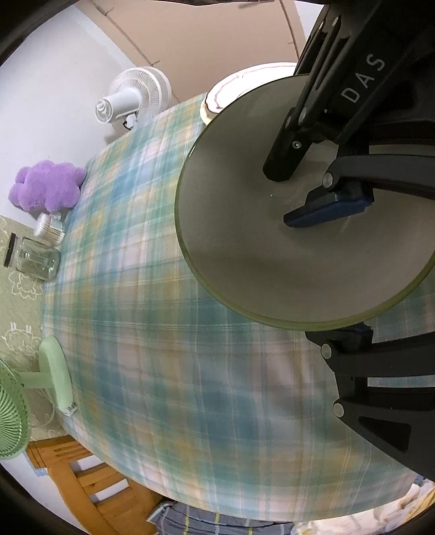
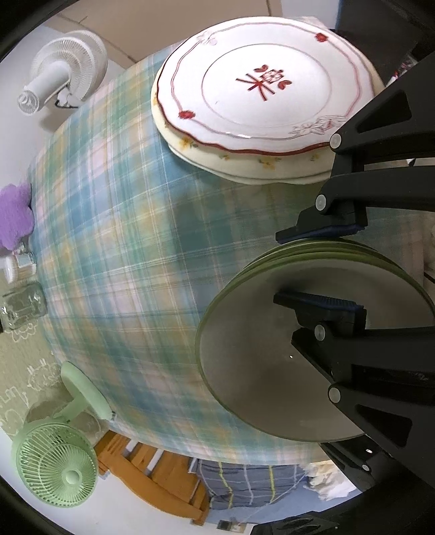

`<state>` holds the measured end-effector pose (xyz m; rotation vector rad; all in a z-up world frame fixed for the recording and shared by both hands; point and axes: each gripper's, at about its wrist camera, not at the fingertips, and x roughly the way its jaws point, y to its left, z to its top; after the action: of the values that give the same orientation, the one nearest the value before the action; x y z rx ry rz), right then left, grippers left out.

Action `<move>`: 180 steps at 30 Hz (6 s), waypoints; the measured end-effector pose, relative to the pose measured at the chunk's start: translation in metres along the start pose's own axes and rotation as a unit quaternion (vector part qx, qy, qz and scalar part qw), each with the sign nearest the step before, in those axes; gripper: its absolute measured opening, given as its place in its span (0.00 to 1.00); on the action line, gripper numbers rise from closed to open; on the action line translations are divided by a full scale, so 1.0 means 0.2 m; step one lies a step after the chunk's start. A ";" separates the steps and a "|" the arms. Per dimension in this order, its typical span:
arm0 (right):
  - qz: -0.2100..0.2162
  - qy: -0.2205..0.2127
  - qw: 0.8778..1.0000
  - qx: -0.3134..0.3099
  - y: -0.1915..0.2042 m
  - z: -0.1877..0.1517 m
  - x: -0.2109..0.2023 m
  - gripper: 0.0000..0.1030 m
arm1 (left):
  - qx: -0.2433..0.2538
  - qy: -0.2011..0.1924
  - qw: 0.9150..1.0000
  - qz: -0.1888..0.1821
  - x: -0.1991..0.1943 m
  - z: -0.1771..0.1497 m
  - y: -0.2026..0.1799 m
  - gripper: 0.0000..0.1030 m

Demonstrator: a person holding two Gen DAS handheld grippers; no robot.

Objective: Organize plates and bowls

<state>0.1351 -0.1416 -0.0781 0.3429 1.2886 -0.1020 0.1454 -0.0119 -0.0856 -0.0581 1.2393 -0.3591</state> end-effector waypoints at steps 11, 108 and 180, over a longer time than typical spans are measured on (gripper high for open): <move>-0.003 -0.030 0.999 0.029 0.02 -0.05 -0.18 0.31 | 0.037 -0.018 0.999 -0.003 -0.15 0.01 -0.06 0.45; -0.020 -0.135 0.989 -0.052 -0.93 0.11 -0.55 0.59 | 0.018 -0.111 0.991 0.079 -0.09 -0.02 -0.98 0.85; -0.046 -0.316 0.945 -0.074 -0.02 -0.77 -0.48 0.83 | 0.023 -0.302 0.943 0.135 -0.53 -0.66 0.12 1.00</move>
<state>-0.0356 -0.1085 -0.0239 0.1011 0.6672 -0.1768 -0.0017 0.0619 -0.0380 0.0403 0.6166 -0.1121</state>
